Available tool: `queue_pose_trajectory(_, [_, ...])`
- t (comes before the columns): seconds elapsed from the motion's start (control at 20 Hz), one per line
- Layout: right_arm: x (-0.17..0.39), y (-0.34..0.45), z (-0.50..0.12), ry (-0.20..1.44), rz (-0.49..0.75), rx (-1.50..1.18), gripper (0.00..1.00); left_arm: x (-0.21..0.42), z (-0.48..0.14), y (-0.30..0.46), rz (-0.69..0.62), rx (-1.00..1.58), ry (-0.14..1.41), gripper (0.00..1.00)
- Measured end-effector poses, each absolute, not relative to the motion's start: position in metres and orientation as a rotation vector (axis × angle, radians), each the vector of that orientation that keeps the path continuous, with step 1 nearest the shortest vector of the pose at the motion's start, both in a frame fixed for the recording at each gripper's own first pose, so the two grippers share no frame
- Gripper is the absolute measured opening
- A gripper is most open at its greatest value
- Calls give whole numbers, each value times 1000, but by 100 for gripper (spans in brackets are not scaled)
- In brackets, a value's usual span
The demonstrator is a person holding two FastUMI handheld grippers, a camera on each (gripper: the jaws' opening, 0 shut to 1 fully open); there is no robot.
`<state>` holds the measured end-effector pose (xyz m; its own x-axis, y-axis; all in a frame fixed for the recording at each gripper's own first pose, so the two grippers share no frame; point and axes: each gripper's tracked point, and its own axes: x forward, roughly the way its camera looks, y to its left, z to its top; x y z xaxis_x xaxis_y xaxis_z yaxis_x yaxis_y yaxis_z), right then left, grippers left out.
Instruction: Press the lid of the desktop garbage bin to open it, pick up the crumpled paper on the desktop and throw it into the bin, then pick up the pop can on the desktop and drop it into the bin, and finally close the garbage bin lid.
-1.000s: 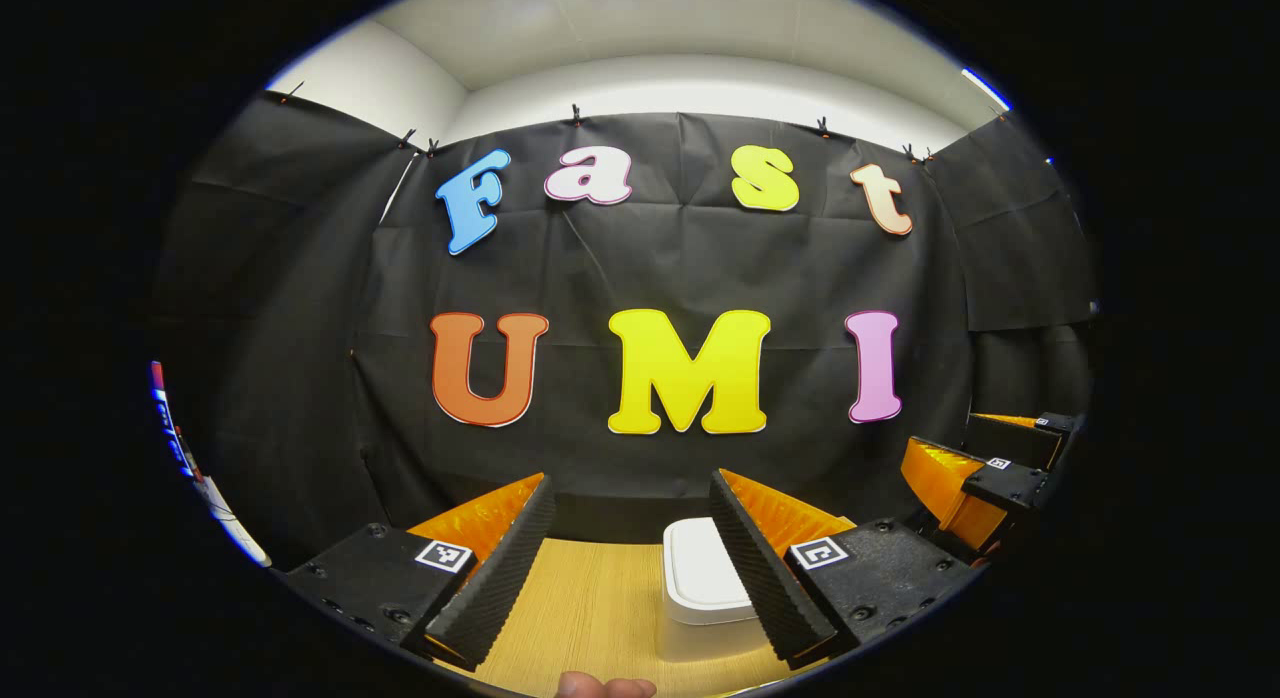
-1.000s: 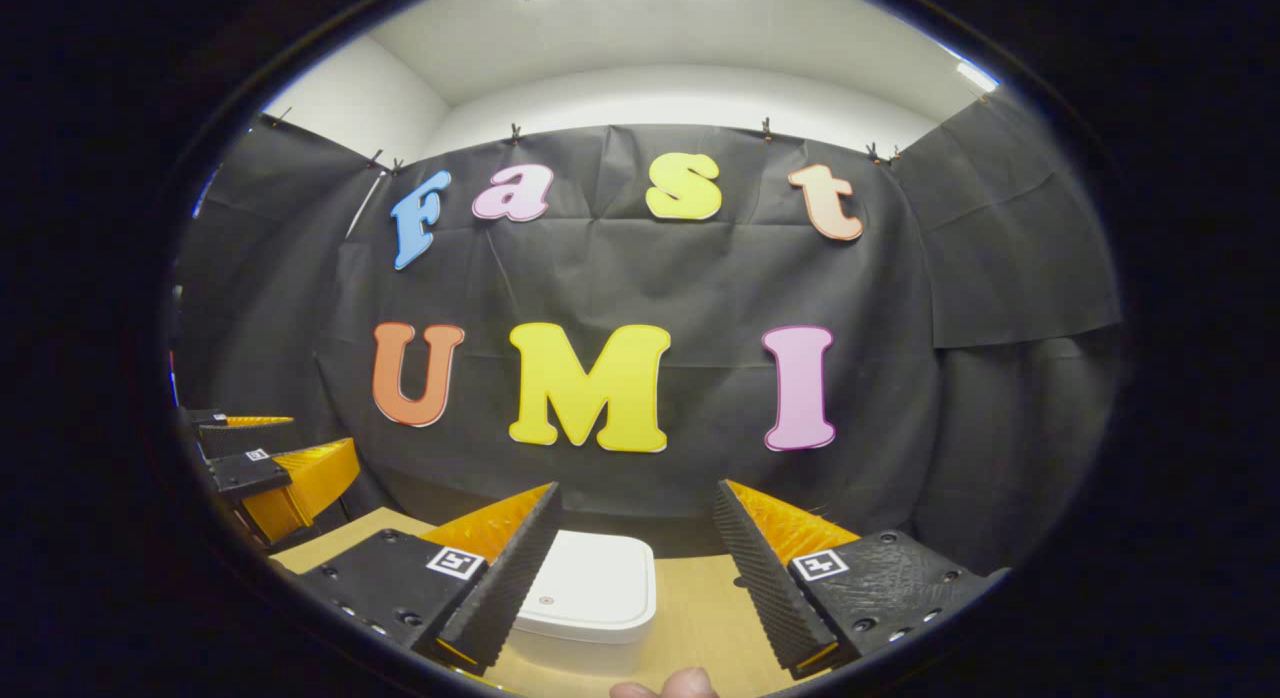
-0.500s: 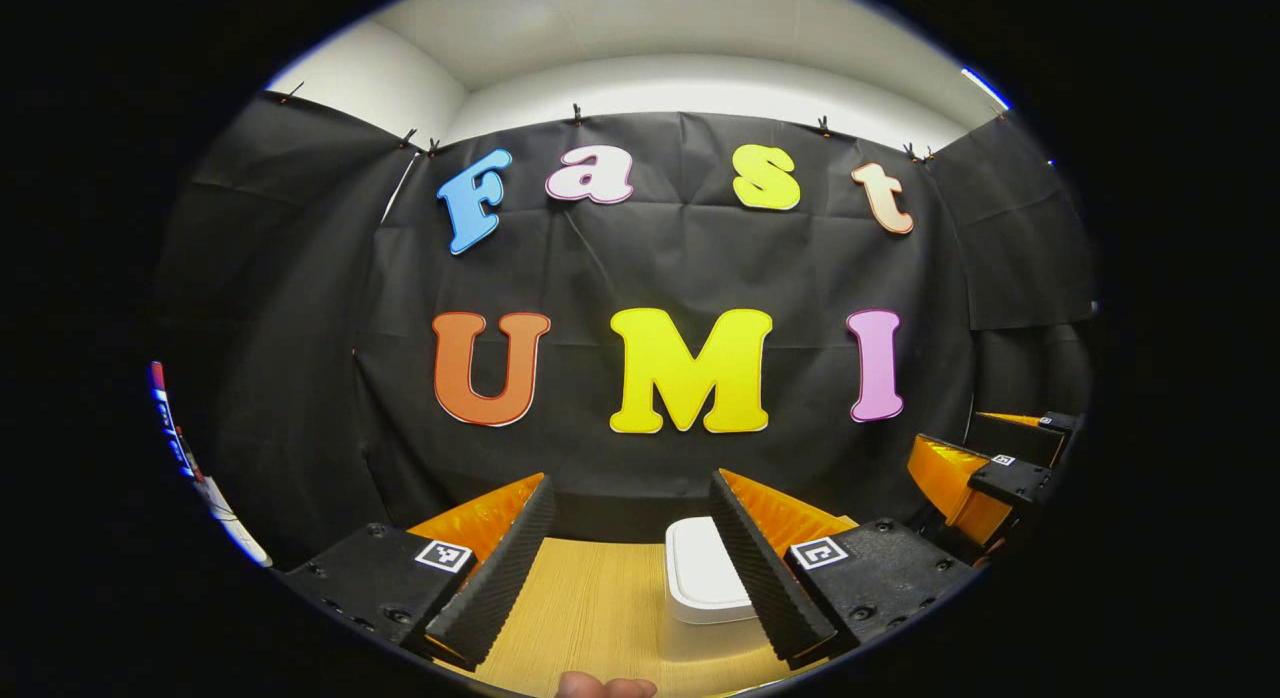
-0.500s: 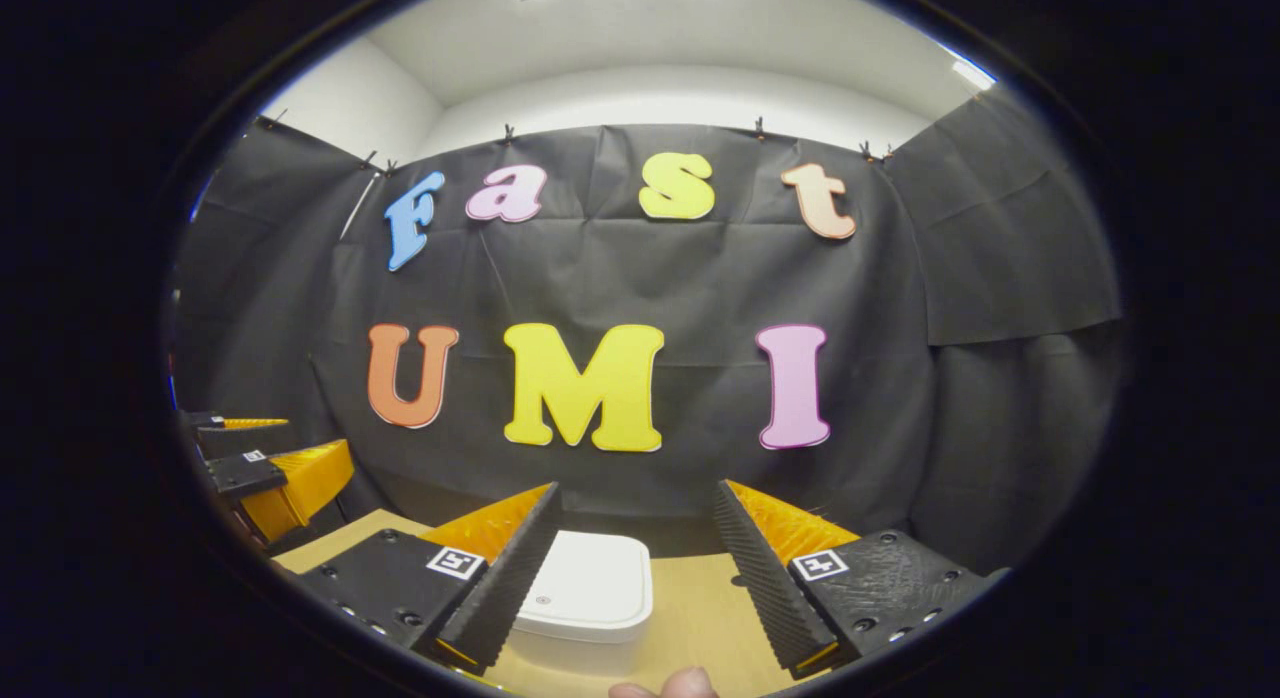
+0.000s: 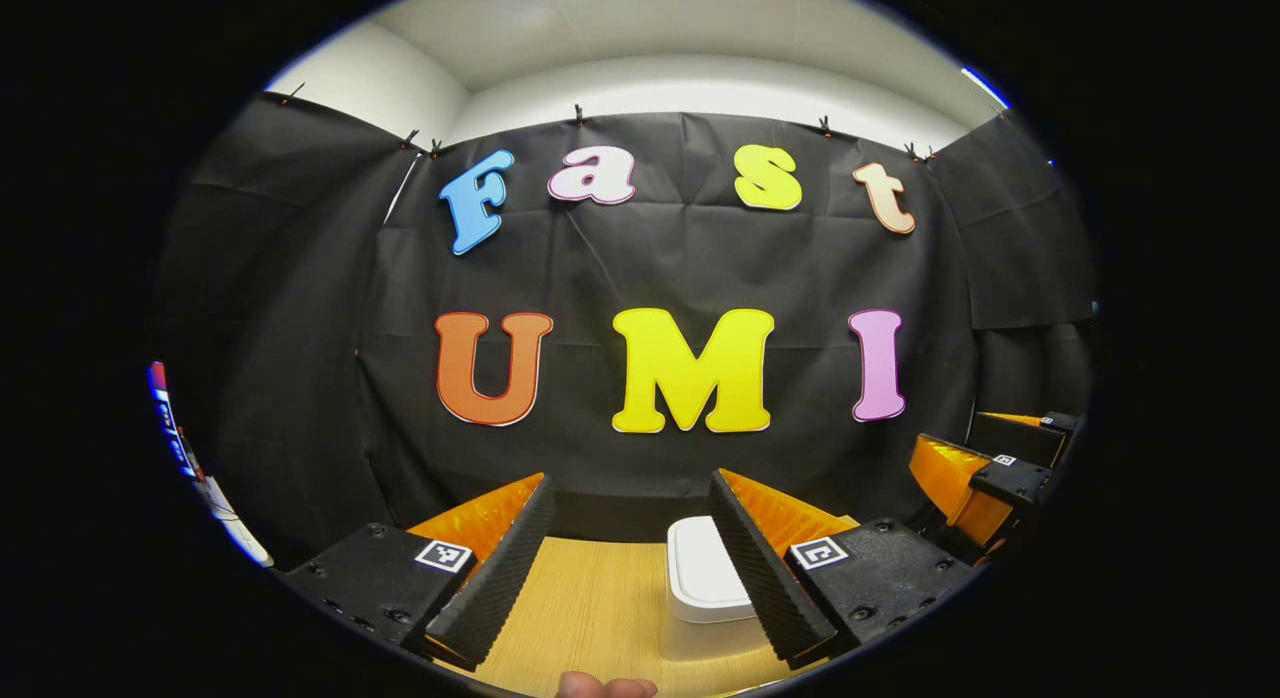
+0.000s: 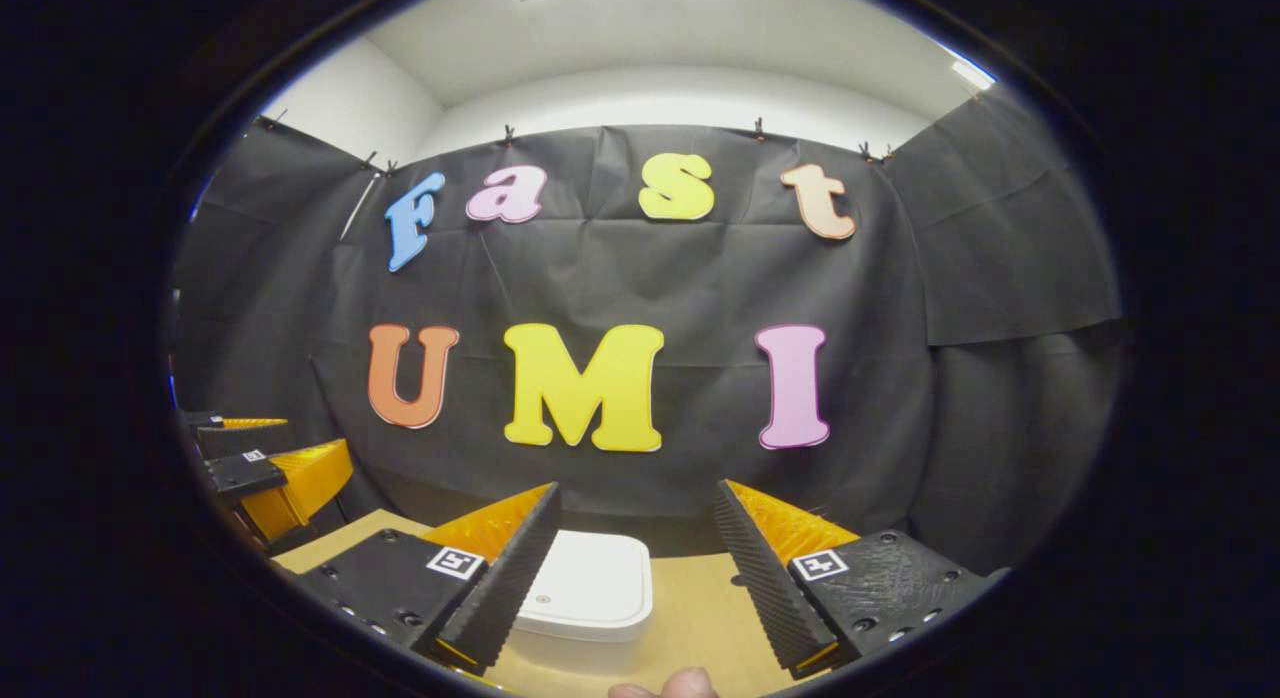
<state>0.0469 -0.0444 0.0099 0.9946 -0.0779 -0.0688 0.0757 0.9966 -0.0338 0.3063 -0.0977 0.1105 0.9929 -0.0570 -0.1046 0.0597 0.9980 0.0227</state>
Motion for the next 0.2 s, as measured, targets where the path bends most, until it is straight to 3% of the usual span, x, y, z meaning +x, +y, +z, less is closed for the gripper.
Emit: queue_pose_trajectory(0.2, [47,-43,6,80,-73,-22,96,306,110,-98,-55,24,105,99])
